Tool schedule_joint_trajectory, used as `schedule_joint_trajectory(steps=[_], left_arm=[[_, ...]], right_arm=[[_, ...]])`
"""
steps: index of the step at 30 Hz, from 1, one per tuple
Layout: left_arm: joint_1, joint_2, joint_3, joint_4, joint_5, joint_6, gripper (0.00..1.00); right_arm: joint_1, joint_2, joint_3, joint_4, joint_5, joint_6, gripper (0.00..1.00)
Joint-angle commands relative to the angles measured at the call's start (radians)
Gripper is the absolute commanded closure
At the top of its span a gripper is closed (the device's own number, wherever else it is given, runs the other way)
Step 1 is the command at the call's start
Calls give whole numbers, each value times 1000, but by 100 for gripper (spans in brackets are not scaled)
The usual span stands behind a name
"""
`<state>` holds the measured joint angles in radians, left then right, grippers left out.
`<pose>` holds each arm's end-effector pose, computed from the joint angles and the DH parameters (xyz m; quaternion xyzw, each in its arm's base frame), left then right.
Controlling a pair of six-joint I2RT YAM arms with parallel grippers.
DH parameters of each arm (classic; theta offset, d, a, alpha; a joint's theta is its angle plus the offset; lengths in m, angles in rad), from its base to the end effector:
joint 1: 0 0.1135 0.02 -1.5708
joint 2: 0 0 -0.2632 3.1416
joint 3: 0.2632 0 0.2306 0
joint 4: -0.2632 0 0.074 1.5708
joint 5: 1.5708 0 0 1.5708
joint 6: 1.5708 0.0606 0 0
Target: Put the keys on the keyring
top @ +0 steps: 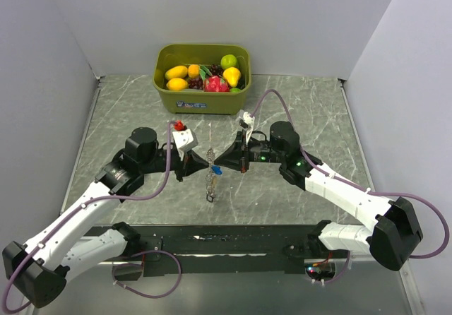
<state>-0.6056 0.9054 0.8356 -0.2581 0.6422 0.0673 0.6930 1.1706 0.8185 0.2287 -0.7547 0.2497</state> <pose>0.1436 -0.1436 0.3254 0.4282 0.6676 -0.3943 0.4643 0.1769 0.2008 0.3209 -0.3912 0.6260 0.5255 0.4231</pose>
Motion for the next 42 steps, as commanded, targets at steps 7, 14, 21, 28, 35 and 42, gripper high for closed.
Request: schedule_joint_trajectory(steps=[7, 14, 21, 28, 35, 42], left_arm=[[-5, -62, 5, 88, 66, 23, 99], [-5, -65, 0, 94, 60, 23, 99], [-5, -56, 10, 53, -8, 38, 99], [-3, -88, 7, 23, -111, 26, 99], [0, -115, 0, 8, -159, 35, 99], [7, -119, 5, 3, -142, 42, 99]], right_arm=[[-7, -12, 27, 8, 40, -15, 100], [-9, -22, 19, 14, 38, -9, 100], [-9, -26, 11, -51, 104, -41, 100], [-9, -5, -42, -126, 227, -58, 86], [-12, 107, -82, -129, 282, -87, 28], [-47, 302, -64, -91, 223, -83, 18]])
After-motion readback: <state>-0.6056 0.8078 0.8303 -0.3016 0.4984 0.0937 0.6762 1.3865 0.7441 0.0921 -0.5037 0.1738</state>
